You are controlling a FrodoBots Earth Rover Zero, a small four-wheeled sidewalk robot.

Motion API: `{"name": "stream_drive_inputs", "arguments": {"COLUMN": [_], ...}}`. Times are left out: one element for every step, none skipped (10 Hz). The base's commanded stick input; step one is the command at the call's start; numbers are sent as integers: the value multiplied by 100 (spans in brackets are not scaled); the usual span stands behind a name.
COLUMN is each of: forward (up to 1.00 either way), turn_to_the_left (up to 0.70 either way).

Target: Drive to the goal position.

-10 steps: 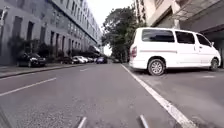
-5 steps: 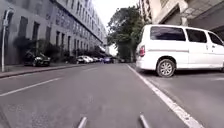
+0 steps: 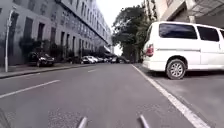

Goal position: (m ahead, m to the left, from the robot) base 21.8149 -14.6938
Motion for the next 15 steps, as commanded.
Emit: {"name": "stream_drive_inputs", "arguments": {"forward": [45,55,69,70,70,70,70,70,70,70,70,70,70,70,70], "turn_to_the_left": [0,0,0,0,0,0,0,0,0,0,0,0,0,0,0]}}
